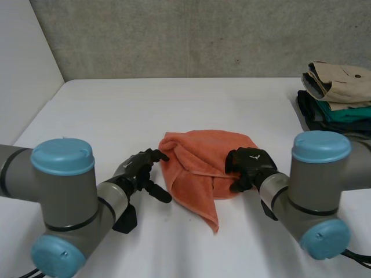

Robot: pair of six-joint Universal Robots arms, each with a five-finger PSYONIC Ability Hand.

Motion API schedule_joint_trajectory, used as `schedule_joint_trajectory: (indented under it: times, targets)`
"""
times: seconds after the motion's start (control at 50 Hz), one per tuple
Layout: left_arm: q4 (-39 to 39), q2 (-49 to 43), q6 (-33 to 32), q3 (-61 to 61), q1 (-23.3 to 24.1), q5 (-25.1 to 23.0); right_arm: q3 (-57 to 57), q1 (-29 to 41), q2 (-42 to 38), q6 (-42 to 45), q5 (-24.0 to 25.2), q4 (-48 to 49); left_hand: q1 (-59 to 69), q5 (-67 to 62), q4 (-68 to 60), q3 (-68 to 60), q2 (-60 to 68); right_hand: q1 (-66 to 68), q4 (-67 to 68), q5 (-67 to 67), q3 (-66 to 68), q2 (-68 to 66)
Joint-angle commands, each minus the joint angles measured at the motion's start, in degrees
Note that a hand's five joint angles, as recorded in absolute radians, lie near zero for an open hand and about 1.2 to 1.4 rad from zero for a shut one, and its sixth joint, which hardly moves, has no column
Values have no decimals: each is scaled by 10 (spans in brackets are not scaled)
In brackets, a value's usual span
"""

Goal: Fold the laundry.

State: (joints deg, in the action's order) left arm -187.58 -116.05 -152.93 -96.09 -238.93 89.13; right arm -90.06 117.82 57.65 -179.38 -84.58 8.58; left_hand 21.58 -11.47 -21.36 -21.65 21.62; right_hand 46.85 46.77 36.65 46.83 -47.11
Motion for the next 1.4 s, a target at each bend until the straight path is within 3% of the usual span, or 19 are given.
schedule_joint_trajectory:
  times: [0.02, 0.12, 0.24, 0.46, 0.54, 0.6, 0.64, 0.78, 0.9, 1.0, 1.12, 1.2, 1.22, 1.24, 1.26, 1.32, 1.4]
  targets:
    - [-9, -54, 3, 51, 4, 4, 27, 19, -29, 2, -23, 25, 2, -3, -5, -2, 2, 332, 332, 334, 332, -329]
    - [-16, -95, 1, 94, 7, 21, 1, 13, 14, 4, -19, 60, 2, -3, -5, -2, 2, 332, 332, 334, 332, -329]
    - [-14, -119, 2, 136, 14, 61, -39, 10, 131, 32, -11, 62, 6, -7, -8, -5, 5, 332, 332, 334, 332, -329]
    - [-10, -168, -3, 199, 43, 67, -80, -25, 243, 37, 19, 61, 56, -57, -58, -55, 56, 332, 332, 334, 332, -329]
    - [-7, -186, -6, 220, 55, 68, -82, -42, 258, 39, 24, 61, 205, -207, -208, -205, 205, 332, 332, 334, 332, -329]
    - [-6, -183, -6, 222, 60, 76, -78, -54, 264, 44, 25, 62, 543, -544, -545, -542, 543, 332, 332, 334, 332, -329]
    - [-6, -171, -7, 220, 58, 95, -71, -63, 270, 50, 26, 61, 584, -585, -586, -584, 584, 332, 332, 334, 332, -329]
    - [-7, -36, -59, 198, 29, 133, -14, -78, 287, 152, 54, -11, 584, -585, -586, -584, 584, 332, 332, 334, 332, -329]
    - [-16, 78, -191, 172, -1, 125, 59, -89, 280, 247, 77, -130, 584, -585, -586, -584, 584, 332, 332, 334, 332, -329]
    - [-22, 84, -292, 173, -15, 90, 124, -83, 215, 286, 74, -204, 584, -585, -586, -584, 584, 332, 332, 334, 332, -329]
    - [-52, 0, -373, 185, -29, 61, 148, -81, 143, 269, 72, -185, 584, -585, -586, -584, 584, 332, 332, 334, 332, -329]
    - [-77, -81, -374, 207, -34, 55, 157, -80, 75, 243, 62, -154, 584, -585, -586, -584, 584, 332, 332, 334, 332, -329]
    - [-77, -97, -372, 214, -33, 55, 157, -79, 53, 236, 46, -139, 498, -499, -500, -497, 497, 332, 332, 334, 332, -329]
    - [-74, -117, -369, 220, -33, 55, 157, -77, 44, 233, 36, -129, 285, -287, -288, -285, 285, 332, 332, 334, 332, -329]
    - [-68, -127, -367, 218, -31, 55, 156, -75, 39, 232, 27, -123, 167, -168, -169, -166, 166, 332, 332, 334, 332, -329]
    - [-42, -126, -346, 209, -35, 55, 154, -68, 33, 232, -5, -100, 68, -69, -70, -68, 68, 332, 332, 334, 332, -329]
    - [17, -61, -244, 168, -48, 50, 150, -72, 36, 231, -15, -88, 28, -29, -30, -27, 27, 332, 332, 334, 332, -329]
